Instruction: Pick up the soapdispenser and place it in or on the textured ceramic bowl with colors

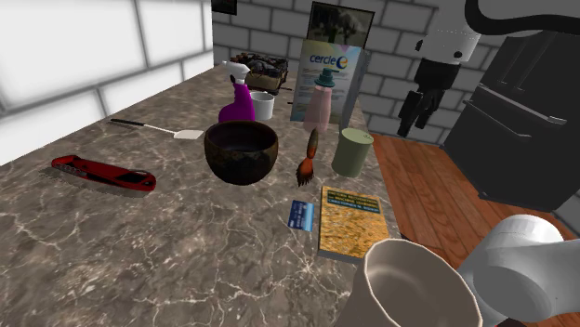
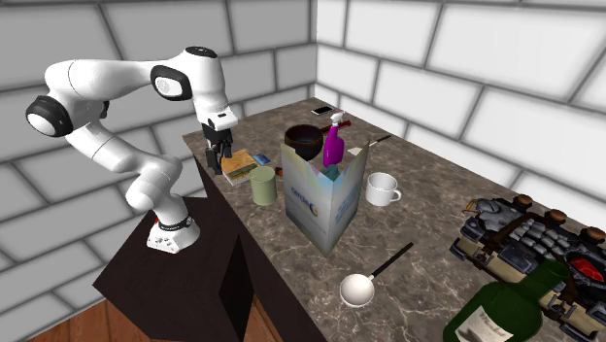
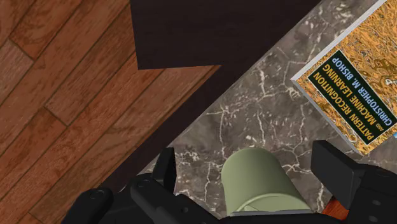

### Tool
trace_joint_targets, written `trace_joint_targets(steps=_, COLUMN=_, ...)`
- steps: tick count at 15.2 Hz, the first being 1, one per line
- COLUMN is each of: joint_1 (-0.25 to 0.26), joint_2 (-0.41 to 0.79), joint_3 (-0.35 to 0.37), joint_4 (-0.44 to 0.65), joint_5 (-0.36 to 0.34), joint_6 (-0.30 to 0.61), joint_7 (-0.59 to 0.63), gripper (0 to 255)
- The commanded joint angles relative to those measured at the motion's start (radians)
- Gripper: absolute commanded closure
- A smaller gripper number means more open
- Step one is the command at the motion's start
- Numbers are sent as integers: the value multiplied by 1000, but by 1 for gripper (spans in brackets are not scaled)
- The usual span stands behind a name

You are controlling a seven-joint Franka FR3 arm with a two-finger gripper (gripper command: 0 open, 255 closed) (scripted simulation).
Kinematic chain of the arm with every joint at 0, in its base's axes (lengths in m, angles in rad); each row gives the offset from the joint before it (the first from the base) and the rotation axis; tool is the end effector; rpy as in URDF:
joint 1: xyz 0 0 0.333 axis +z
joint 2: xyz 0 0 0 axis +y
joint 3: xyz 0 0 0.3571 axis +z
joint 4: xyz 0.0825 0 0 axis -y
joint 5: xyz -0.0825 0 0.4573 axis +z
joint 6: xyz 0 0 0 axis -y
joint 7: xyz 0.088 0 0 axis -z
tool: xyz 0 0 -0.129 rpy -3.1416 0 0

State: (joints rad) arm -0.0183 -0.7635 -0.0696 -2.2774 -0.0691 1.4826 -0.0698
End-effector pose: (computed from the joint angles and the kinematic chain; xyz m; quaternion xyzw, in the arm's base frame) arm 0.3464 -0.0473 0.6238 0.9998 -0.0015 -0.0170 0.0093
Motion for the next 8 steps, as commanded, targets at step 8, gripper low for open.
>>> trace_joint_targets(steps=8, joint_1=6, joint_2=161, joint_3=-43, joint_4=53, joint_5=19, joint_6=245, joint_7=-16, gripper=0)
